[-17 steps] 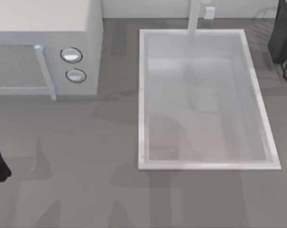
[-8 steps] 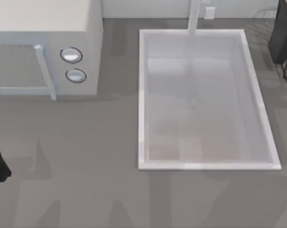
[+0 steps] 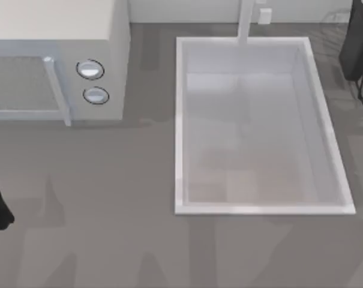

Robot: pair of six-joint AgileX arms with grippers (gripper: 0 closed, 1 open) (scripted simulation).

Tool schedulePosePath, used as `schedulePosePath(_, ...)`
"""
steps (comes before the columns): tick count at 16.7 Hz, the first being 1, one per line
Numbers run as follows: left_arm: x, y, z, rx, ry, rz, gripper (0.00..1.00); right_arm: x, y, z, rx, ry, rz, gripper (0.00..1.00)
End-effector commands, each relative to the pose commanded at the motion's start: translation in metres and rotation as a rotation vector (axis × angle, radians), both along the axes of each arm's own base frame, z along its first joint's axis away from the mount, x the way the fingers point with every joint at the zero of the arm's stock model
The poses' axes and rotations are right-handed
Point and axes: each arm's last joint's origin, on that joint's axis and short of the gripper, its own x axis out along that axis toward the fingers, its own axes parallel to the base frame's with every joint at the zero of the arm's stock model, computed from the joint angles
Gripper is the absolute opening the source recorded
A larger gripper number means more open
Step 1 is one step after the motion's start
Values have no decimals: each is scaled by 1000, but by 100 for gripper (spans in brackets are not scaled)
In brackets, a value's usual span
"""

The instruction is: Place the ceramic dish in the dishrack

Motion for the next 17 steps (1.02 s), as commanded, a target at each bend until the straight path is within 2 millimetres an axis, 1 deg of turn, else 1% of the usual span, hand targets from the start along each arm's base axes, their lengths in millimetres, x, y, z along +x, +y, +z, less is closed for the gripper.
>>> schedulePosePath(11, 0, 0, 0, 0, 0, 0, 100, 0, 0, 0, 0, 0, 0, 98)
schedulePosePath(12, 0, 0, 0, 0, 0, 0, 100, 0, 0, 0, 0, 0, 0, 100)
schedulePosePath(17, 0, 0, 0, 0, 0, 0, 100, 0, 0, 0, 0, 0, 0, 100)
